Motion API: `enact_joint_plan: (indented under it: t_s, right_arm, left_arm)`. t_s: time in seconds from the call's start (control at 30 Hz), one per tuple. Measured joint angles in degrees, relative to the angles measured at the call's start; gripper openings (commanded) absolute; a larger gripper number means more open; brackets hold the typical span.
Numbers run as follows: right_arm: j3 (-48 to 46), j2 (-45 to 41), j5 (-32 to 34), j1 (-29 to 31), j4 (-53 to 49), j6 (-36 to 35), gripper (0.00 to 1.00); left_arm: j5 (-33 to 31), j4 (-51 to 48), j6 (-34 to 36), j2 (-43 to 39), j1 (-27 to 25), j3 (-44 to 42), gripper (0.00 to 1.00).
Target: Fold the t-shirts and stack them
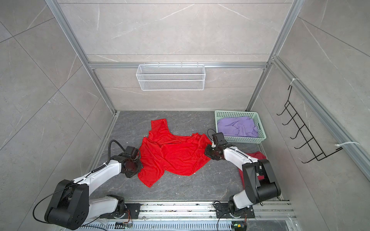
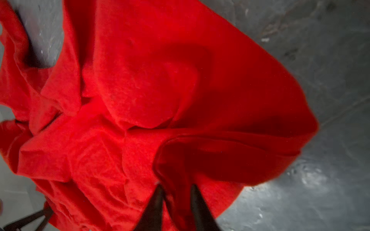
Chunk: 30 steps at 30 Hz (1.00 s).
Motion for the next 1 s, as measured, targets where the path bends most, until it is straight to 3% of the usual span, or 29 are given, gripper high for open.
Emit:
enact_joint_plan:
  t_s: [0.13,0.27,0.53,0.83,1.0]
  right_arm:
    - [0.17,-1.70,1.84,-0.02,-1.29,0.74,0.00]
    - [3.04,-9.57,5.27,-0.02,-6.12,0.72,0.00]
    - [22.82,-21.84,11.23,-0.02,-13.64,-2.58,0.00]
    - [46.95,-22.58,11.34,0.04,-18.45,-8.92,0.00]
    - [61.29,-21.64,8.39,0.09,-19.85,-12.66,0.00]
  left_arm:
    - [-0.02,-0.76,0.02,-4.31,0.00,0.13,0.00]
    - [-0.74,-4.17,0.85,-12.70,0.00,3.93,0.00]
    - [-8.74,-8.41,7.96,-23.43,0.00,27.96,0.00]
    - [-16.92,-6.73,23.21,-25.31,0.00,52.96,0.00]
    - [-18.18,-4.09,33.77,-24.44,-0.02,68.02,0.00]
